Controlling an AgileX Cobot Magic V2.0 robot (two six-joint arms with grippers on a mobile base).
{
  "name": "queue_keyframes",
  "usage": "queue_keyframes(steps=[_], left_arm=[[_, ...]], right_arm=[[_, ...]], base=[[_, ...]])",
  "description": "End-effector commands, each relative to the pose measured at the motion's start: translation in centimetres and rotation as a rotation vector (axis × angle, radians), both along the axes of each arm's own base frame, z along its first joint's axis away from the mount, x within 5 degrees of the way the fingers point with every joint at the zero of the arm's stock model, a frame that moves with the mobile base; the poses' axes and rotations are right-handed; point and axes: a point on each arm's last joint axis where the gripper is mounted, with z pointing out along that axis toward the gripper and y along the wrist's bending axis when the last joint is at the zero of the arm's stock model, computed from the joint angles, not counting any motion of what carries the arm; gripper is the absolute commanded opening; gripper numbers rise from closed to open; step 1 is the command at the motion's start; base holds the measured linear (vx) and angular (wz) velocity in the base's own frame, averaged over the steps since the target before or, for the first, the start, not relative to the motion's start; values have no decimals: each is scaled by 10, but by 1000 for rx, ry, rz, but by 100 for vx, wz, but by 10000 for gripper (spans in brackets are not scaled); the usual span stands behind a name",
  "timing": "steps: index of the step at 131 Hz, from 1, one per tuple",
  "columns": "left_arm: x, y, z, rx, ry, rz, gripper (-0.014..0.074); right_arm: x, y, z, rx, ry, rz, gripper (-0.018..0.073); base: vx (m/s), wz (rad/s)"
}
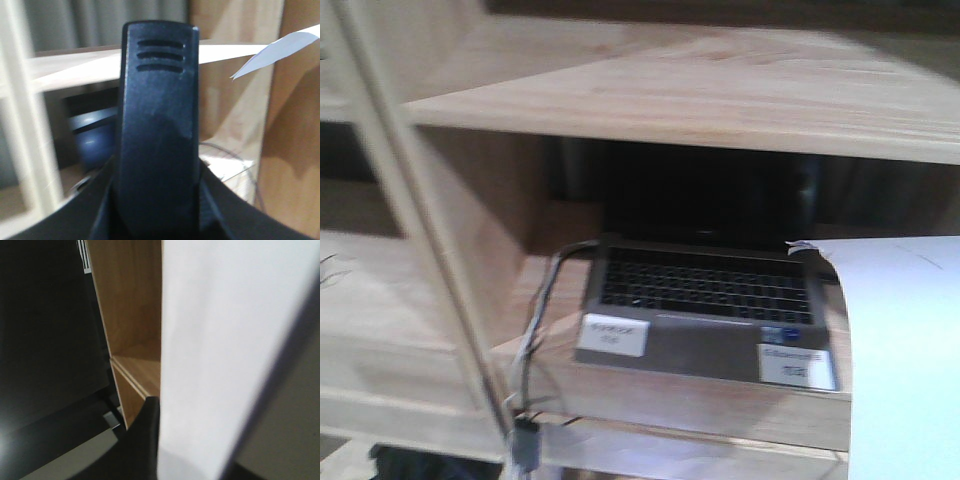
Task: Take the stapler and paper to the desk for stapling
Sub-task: 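Drive the base to the wooden desk holding stapler and paper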
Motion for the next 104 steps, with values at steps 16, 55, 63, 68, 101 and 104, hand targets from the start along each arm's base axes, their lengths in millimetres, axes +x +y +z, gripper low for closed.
queue_keyframes(steps=[16, 55, 63, 68, 101, 104], left_arm=[[0, 1, 17, -90, -86, 3, -6], [0, 1, 17, -90, -86, 3, -6], [0, 1, 17, -90, -86, 3, -6], [0, 1, 17, -90, -86, 3, -6], [0, 1, 17, -90, -86, 3, -6], [0, 1, 17, -90, -86, 3, -6]], right_arm=[[-4, 0, 9, 0, -54, -7, -7], [-4, 0, 9, 0, -54, -7, -7], [-4, 0, 10, 1, -56, -6, -7], [-4, 0, 10, 1, -59, -6, -7], [-4, 0, 10, 2, -62, -5, -7], [-4, 0, 10, 2, -62, -5, -7]], base=[[-12, 45], [-12, 47], [-13, 49], [-13, 51], [-14, 54], [-14, 56]])
